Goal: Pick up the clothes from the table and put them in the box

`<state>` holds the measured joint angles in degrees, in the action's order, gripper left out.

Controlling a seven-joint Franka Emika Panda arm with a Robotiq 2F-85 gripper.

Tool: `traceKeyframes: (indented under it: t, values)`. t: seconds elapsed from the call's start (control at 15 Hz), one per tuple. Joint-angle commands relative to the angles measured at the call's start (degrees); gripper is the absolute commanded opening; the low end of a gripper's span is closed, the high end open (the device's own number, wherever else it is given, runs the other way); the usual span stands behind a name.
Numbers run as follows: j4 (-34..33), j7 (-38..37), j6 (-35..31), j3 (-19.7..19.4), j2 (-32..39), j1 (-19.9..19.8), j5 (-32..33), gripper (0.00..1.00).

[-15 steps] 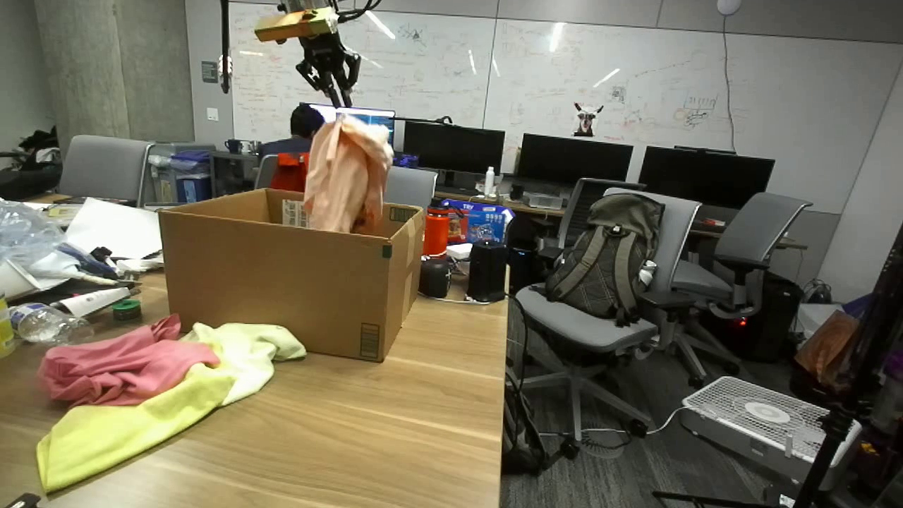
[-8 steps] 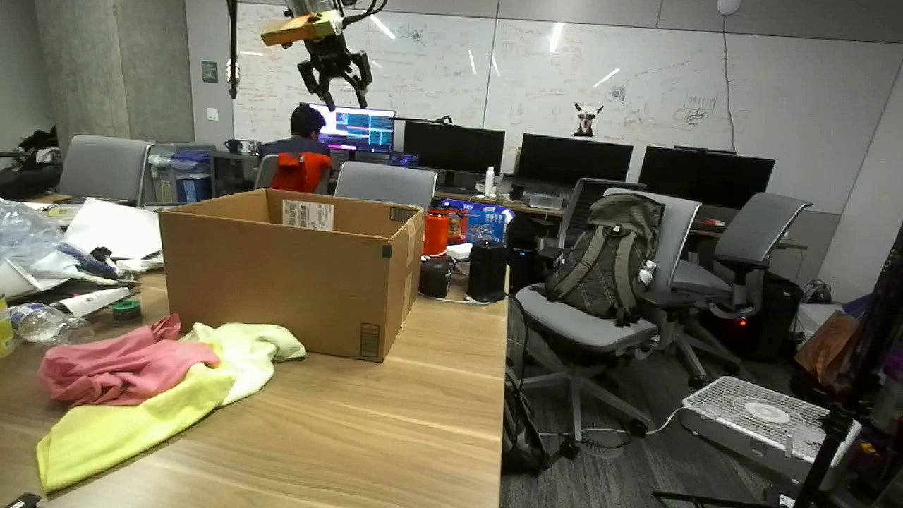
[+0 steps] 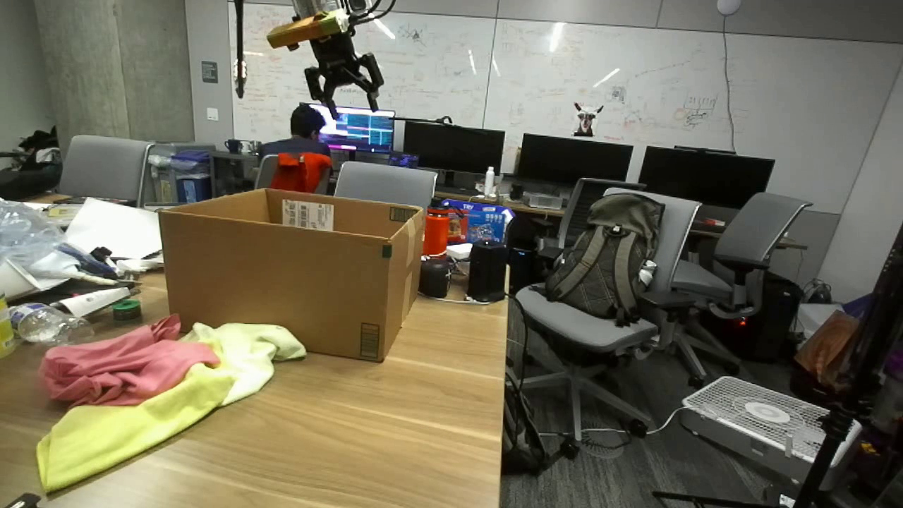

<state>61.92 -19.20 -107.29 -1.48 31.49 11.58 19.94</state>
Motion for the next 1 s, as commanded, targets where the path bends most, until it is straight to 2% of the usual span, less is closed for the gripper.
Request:
traceKeyframes:
  t: [0.0, 0.27, 0.67, 0.93]
  values:
    - [4.0, 1.2, 3.1, 0.1, -4.1, 0.0, 0.2, 1.00]
    - [9.9, 2.4, 5.9, 0.7, -8.7, -0.3, -0.6, 1.00]
    - [26.1, 5.5, 3.1, 1.2, -19.1, -0.7, -1.7, 1.00]
    - [35.7, 7.4, 2.9, 2.9, -25.0, -2.4, -2.9, 1.00]
